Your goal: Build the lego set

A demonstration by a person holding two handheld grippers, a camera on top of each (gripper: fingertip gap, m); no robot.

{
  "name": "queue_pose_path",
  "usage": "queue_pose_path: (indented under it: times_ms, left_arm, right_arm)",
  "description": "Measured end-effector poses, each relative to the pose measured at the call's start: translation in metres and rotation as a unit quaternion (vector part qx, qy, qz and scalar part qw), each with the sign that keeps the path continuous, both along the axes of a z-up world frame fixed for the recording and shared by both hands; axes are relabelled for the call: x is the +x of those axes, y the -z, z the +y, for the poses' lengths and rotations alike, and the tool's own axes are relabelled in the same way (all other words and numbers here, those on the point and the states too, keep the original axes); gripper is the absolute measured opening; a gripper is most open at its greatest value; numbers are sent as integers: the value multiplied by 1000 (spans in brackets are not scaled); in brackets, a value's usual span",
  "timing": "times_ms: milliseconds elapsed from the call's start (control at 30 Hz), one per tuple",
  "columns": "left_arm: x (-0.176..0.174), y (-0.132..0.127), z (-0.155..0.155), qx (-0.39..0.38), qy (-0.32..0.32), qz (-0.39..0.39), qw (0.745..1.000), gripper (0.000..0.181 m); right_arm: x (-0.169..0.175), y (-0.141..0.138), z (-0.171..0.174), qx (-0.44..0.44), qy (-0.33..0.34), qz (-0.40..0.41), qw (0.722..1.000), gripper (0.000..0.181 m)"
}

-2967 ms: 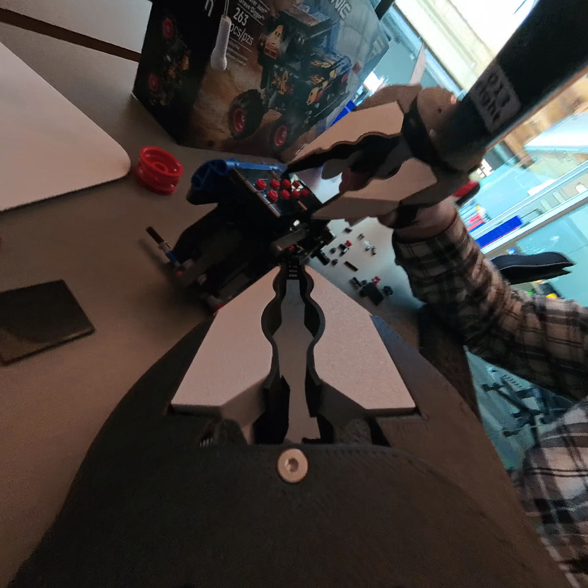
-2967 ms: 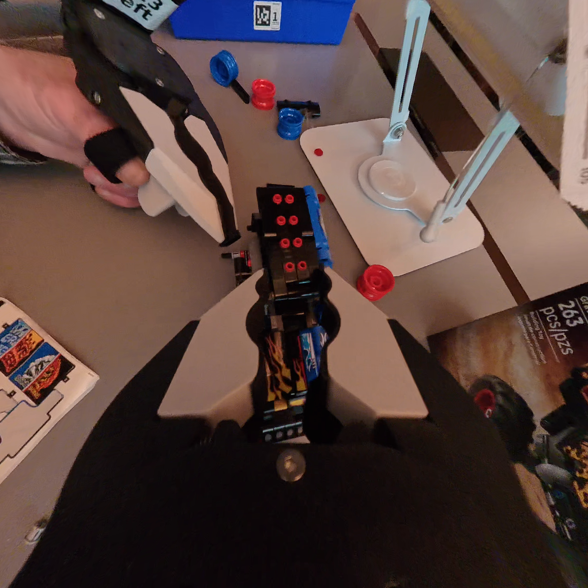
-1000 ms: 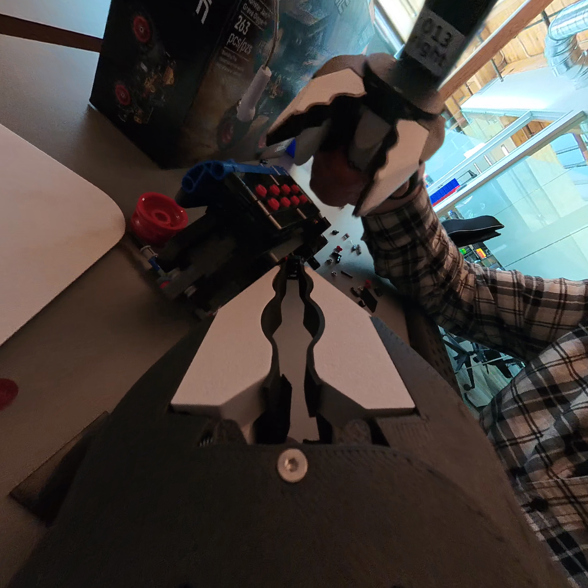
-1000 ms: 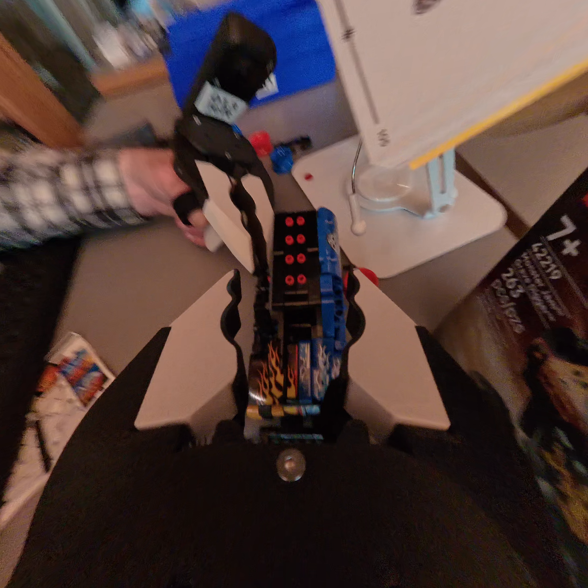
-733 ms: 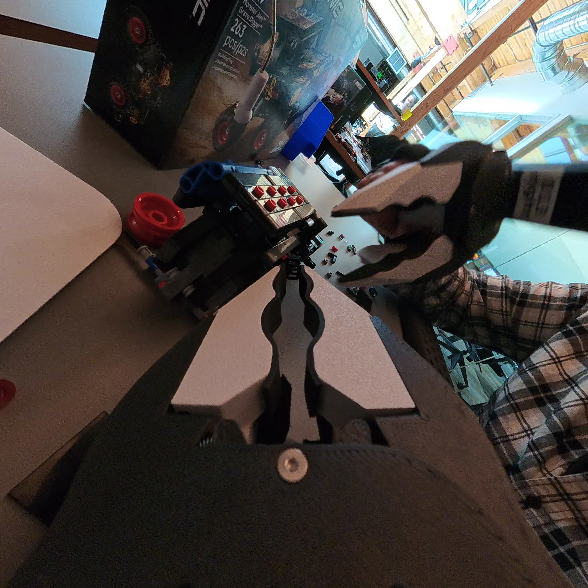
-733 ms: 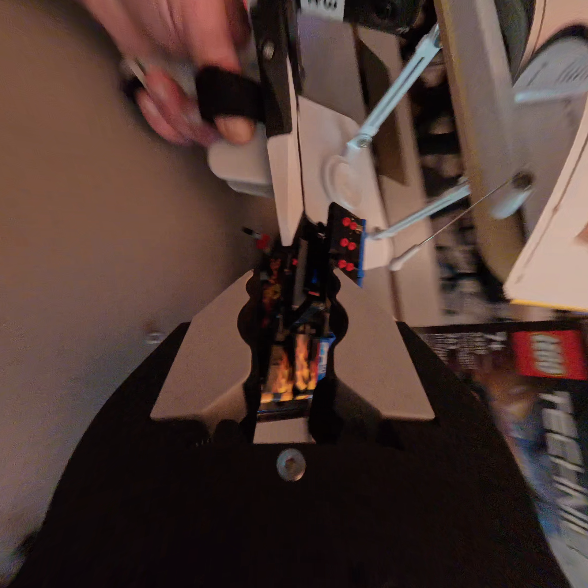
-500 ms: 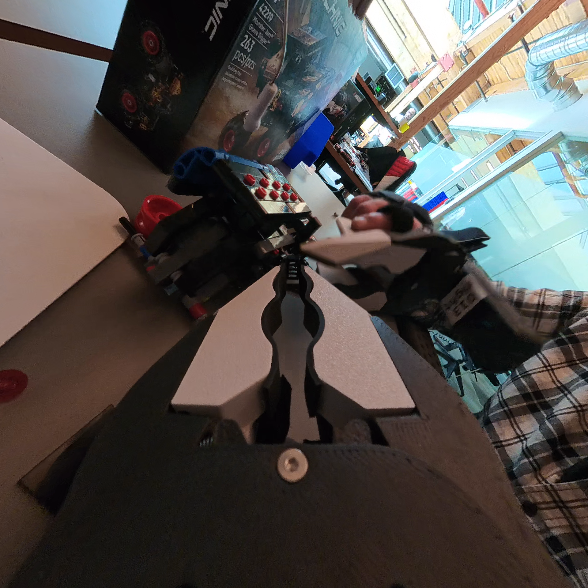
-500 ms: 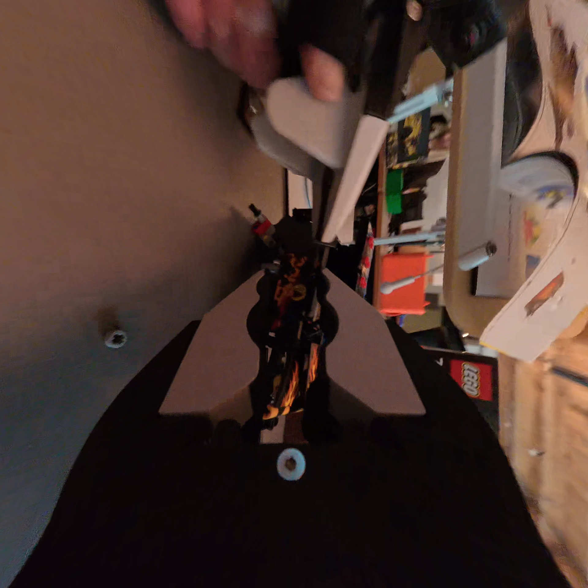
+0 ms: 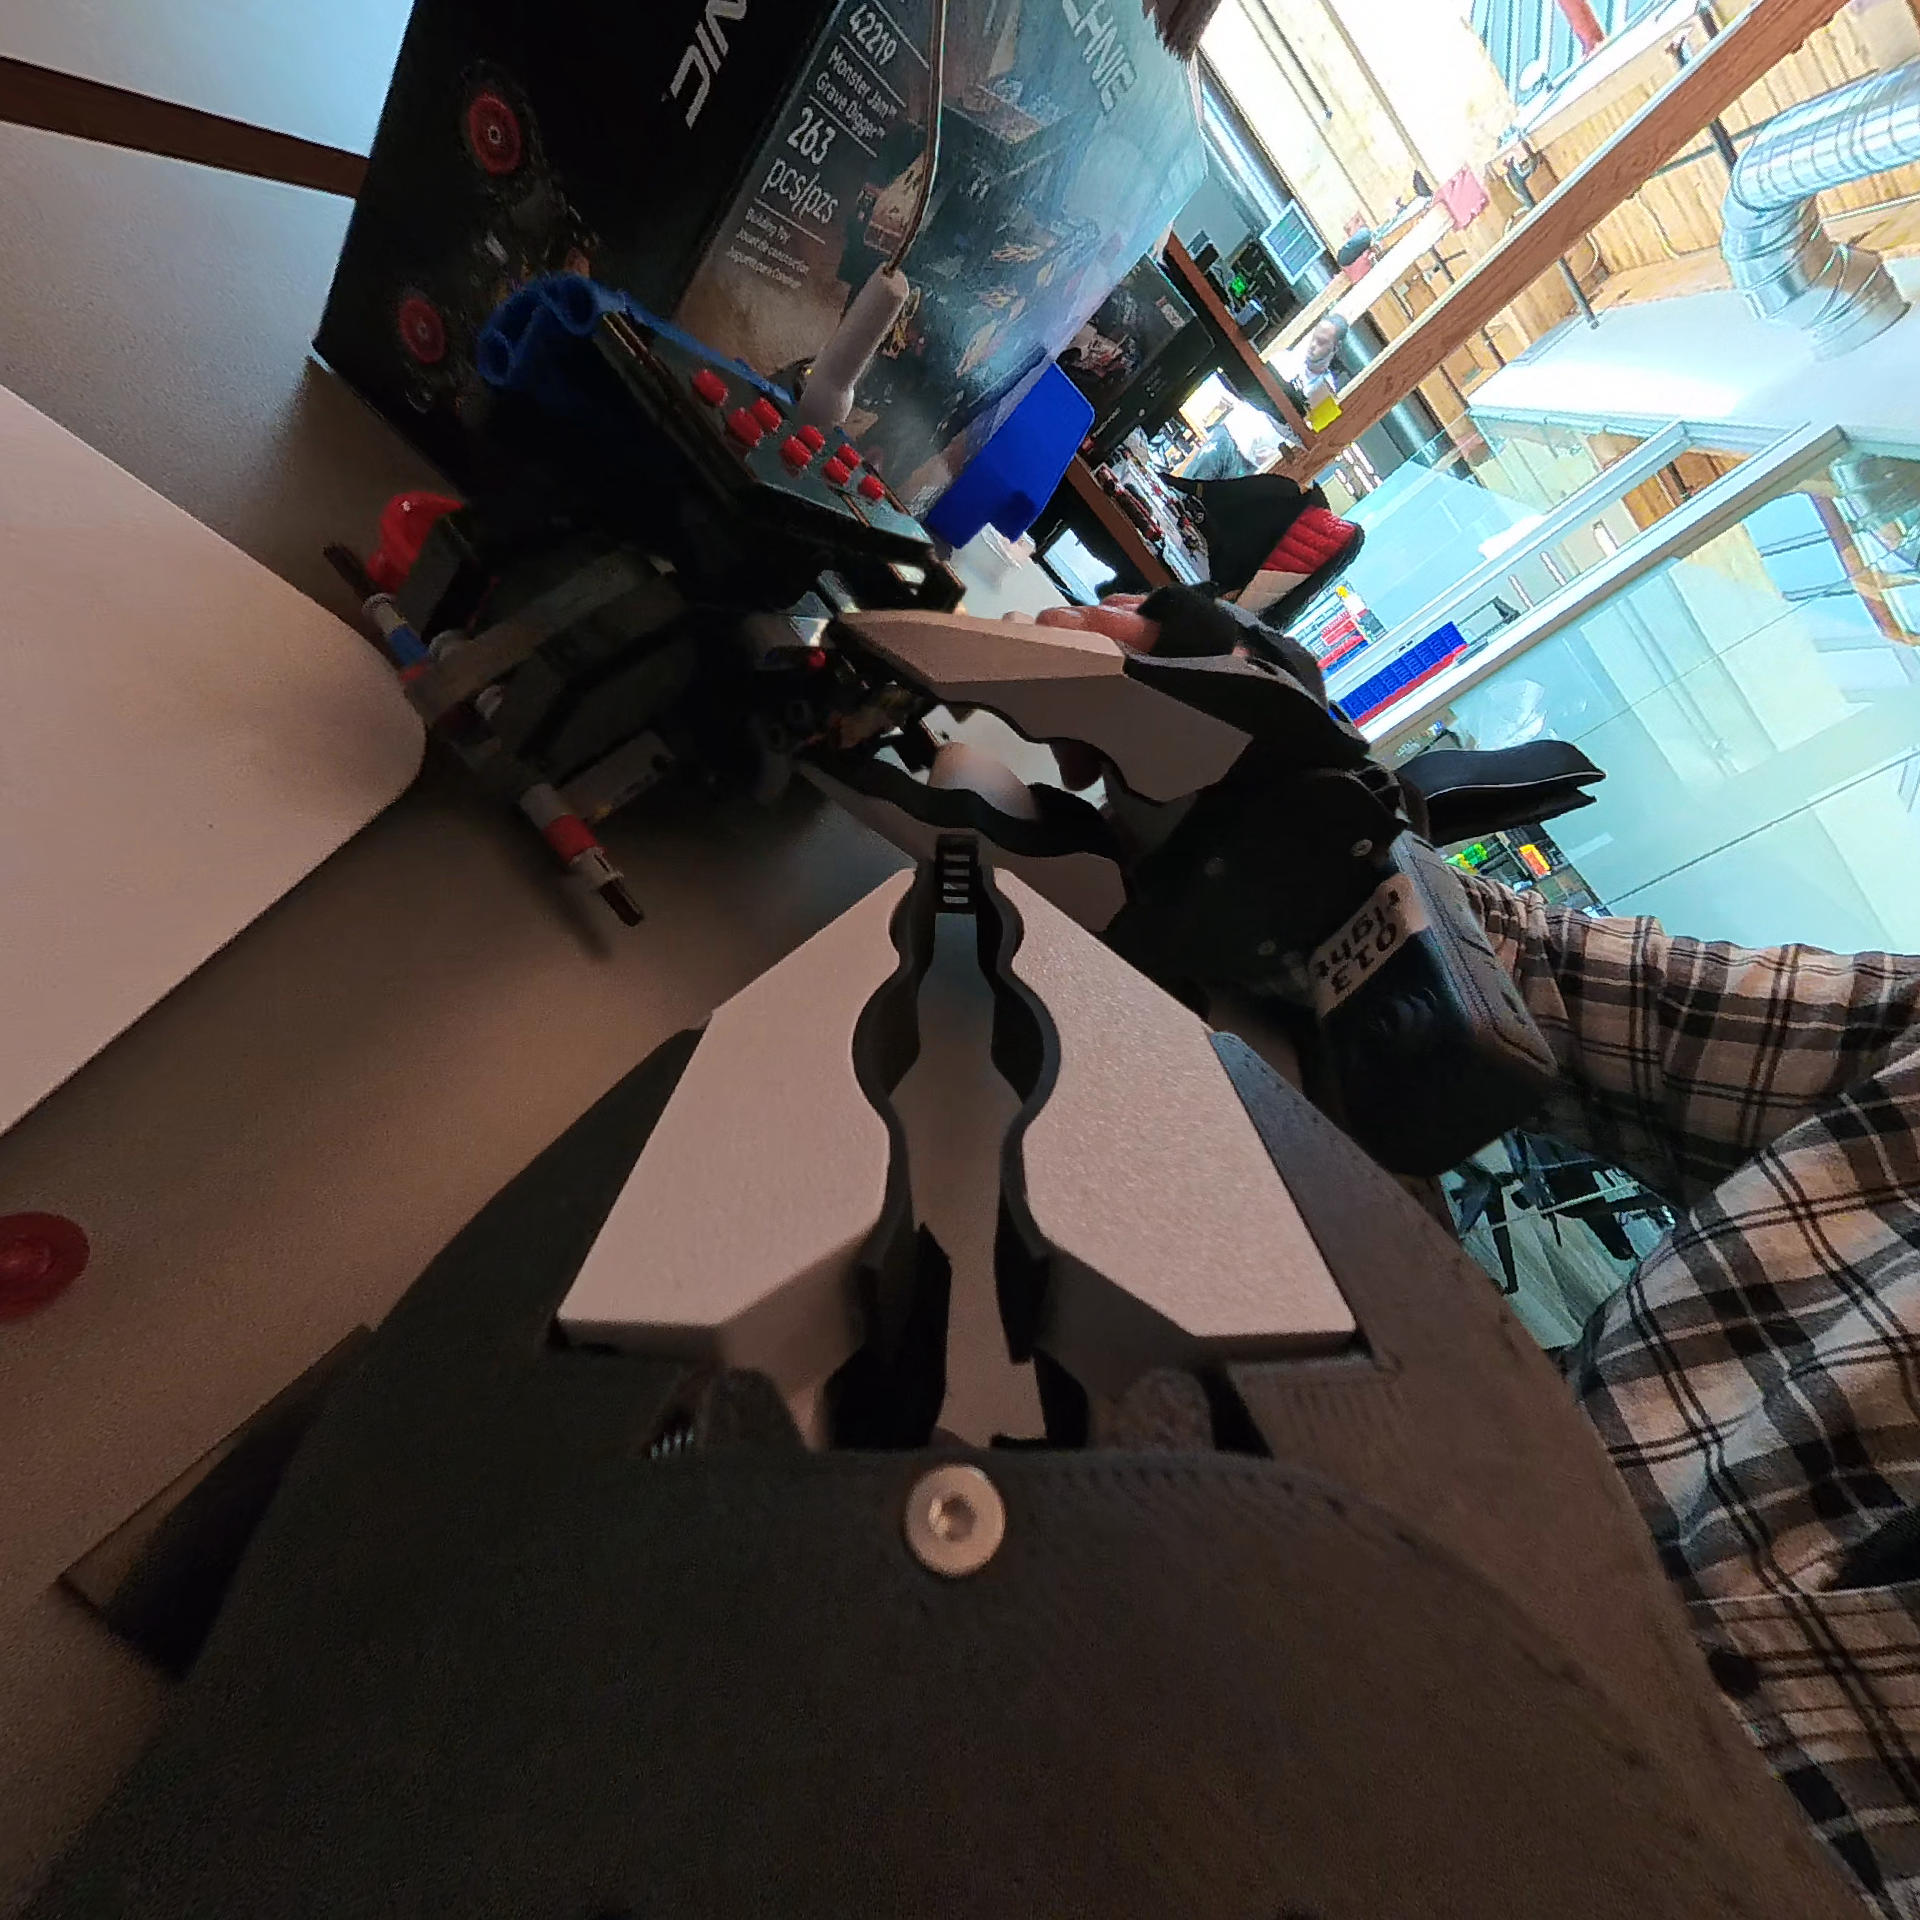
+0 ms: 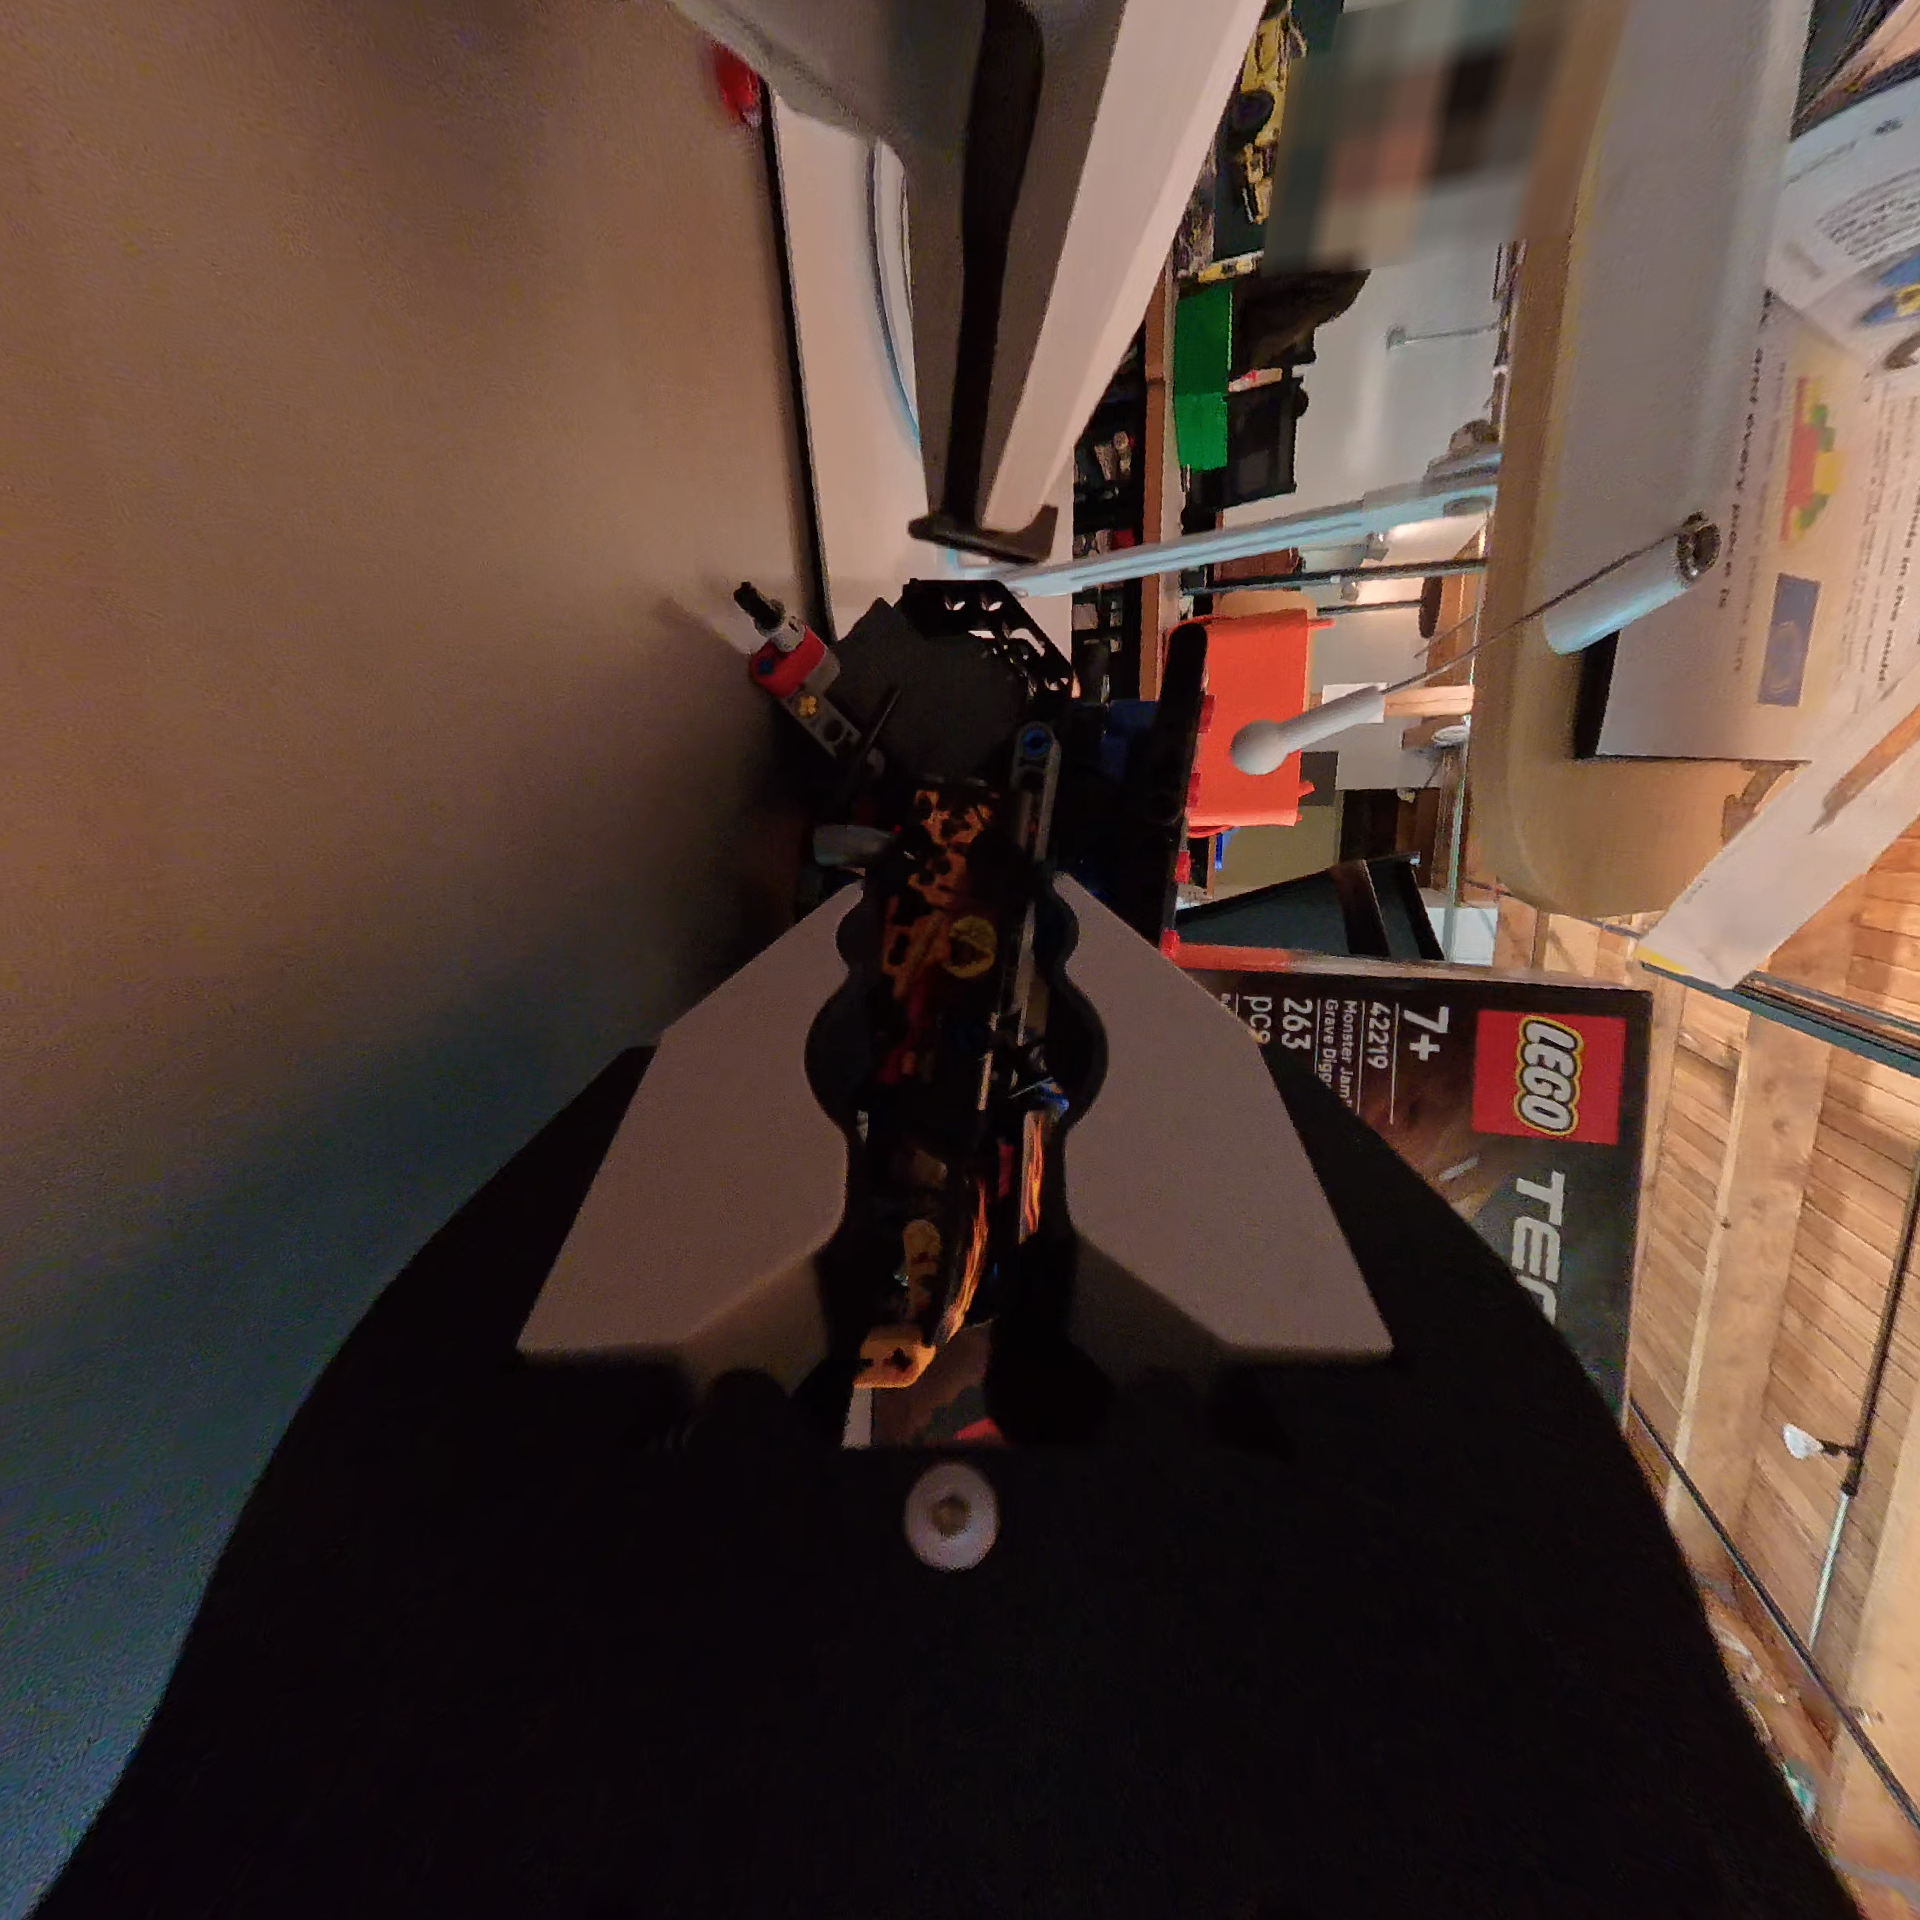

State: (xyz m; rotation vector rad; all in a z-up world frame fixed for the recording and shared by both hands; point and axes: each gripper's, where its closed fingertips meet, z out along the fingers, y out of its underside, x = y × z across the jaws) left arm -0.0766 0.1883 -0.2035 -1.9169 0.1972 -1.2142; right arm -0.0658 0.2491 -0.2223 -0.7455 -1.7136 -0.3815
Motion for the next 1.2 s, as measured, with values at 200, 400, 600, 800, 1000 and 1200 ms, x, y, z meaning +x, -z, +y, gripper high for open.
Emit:
queue_pose_path:
  times_ms: [200, 400, 600, 800, 1000, 1200]
  left_arm:
    - [-1, -3, 2, 11, -9, -1, 1000, 6]
    - [11, -17, -4, 46, 5, 23, 999, 6]
    - [18, -19, -11, 26, 8, 30, 999, 6]
    - [21, -23, -12, 20, 25, 1, 999, 6]
    - [18, -18, -6, 6, 43, -64, 997, 6]
    - [13, -16, 5, 6, 35, -63, 997, 6]
  right_arm:
    - [3, -7, -2, -41, -17, 13, 999, 24]
    - [9, -22, -43, -160, -86, 33, 983, 23]
    - [14, -32, -64, -255, -128, 53, 957, 23]
    - [17, -38, -67, -328, -152, 69, 930, 23]
    - [13, -32, -59, -379, -163, 80, 908, 23]
    - [9, -29, -51, -397, -161, 82, 900, 22]
